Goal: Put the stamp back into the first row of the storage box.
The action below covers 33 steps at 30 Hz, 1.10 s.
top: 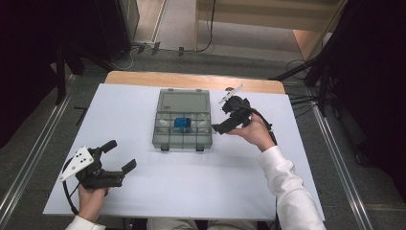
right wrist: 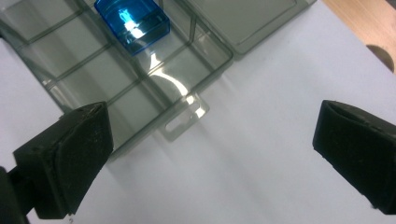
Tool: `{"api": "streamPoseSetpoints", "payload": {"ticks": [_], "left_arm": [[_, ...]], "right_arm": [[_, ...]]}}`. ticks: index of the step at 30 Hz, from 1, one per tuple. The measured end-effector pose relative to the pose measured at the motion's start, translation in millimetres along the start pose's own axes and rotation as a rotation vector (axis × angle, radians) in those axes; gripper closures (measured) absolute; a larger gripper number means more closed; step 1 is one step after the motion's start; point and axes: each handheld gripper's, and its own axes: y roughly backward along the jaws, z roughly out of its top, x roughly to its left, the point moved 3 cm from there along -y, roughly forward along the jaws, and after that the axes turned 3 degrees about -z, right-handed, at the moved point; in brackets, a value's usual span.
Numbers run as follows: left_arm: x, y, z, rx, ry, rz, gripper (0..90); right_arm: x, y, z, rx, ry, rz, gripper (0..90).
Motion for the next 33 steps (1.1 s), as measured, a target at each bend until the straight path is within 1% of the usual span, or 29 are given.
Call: {"api": "streamPoseSetpoints", "payload": {"ticks": [2,4,5,6,7,8,10,13,16,18,19,20,21,22,23,24,26,27,28,29,30,31,32,33], "left_arm": [[-0.1,-0.3,-0.3,0.009,-0.004,-0.002,0.0],[-0.8,-0.2,0.0,0.004,-0.002,-0.003,0.0],[-1.0,0.1,0.2,0.007,-0.004,-0.002,0.0],[-1.4,0.3,0.3,0.007,-0.006,0.000,0.0],[-1.7,0.6,0.5,0.007,-0.007,0.000,0.0],[-1.8,0.7,0.6,0.007,-0.008,-0.001,0.0],[-2.1,0.6,0.6,0.008,-0.009,-0.003,0.0],[-1.9,-0.3,-0.4,0.026,-0.022,0.007,0.0],[-1.7,-0.4,-0.5,0.028,-0.022,0.007,0.0],[-1.5,-0.5,-0.7,0.031,-0.022,0.007,0.0],[-1.5,-0.7,-1.0,0.036,-0.020,0.009,0.0],[-1.5,-1.0,-1.2,0.038,-0.019,0.008,0.0],[-1.2,-1.2,-1.4,0.044,-0.021,0.009,0.0],[-1.1,-1.4,-1.4,0.045,-0.022,0.011,0.0],[-1.1,-1.5,-1.4,0.044,-0.021,0.010,0.0],[-1.2,-1.7,-1.4,0.043,-0.020,0.011,0.0],[-1.1,-1.7,-1.4,0.044,-0.020,0.012,0.0],[-1.1,-1.8,-1.4,0.043,-0.019,0.011,0.0],[-1.1,-1.9,-1.4,0.043,-0.019,0.009,0.0],[-1.2,-2.1,-1.6,0.045,-0.017,0.009,0.0],[-1.1,-2.1,-1.8,0.049,-0.020,0.009,0.0],[-1.1,-2.2,-1.9,0.049,-0.020,0.008,0.0],[-1.1,-2.3,-2.0,0.049,-0.019,0.008,0.0],[-1.0,-2.3,-2.0,0.049,-0.018,0.008,0.0]], "right_arm": [[0.1,4.6,-6.2,0.000,-0.013,0.005,0.0],[0.5,9.8,-12.3,-0.037,-0.026,-0.008,0.0],[0.9,12.0,-15.6,-0.045,-0.036,-0.009,0.0],[1.3,13.8,-18.8,-0.053,-0.049,-0.011,0.0],[2.2,15.6,-22.8,-0.073,-0.058,-0.016,0.0],[3.8,17.1,-27.0,-0.092,-0.076,-0.016,0.0],[6.0,18.4,-35.7,-0.102,-0.096,-0.013,0.0],[11.4,19.8,-49.5,-0.124,-0.114,-0.015,0.0],[17.4,20.1,-63.7,-0.154,-0.139,-0.008,0.0],[20.7,19.2,-73.0,-0.167,-0.145,-0.013,0.0],[22.0,18.6,-77.1,-0.164,-0.147,-0.014,0.0],[23.3,18.2,-81.4,-0.175,-0.152,-0.014,0.0],[23.7,17.8,-85.5,-0.181,-0.160,-0.021,0.0],[23.9,17.7,-89.1,-0.169,-0.173,-0.023,0.0],[23.5,17.7,-92.7,-0.177,-0.178,-0.031,0.0],[22.4,18.9,-100.0,-0.194,-0.198,-0.041,0.0],[21.5,19.9,-103.2,-0.192,-0.207,-0.040,0.0],[20.8,21.3,-106.8,-0.216,-0.214,-0.044,0.0],[19.2,24.5,-114.4,-0.236,-0.241,-0.050,0.0],[19.2,24.5,-114.4,-0.236,-0.241,-0.050,0.0],[18.5,25.9,-118.0,-0.241,-0.246,-0.050,0.0],[17.9,27.4,-122.3,-0.262,-0.252,-0.057,0.0],[17.6,29.0,-126.4,-0.281,-0.267,-0.057,0.0],[16.9,30.4,-130.2,-0.286,-0.281,-0.046,0.0]]}}
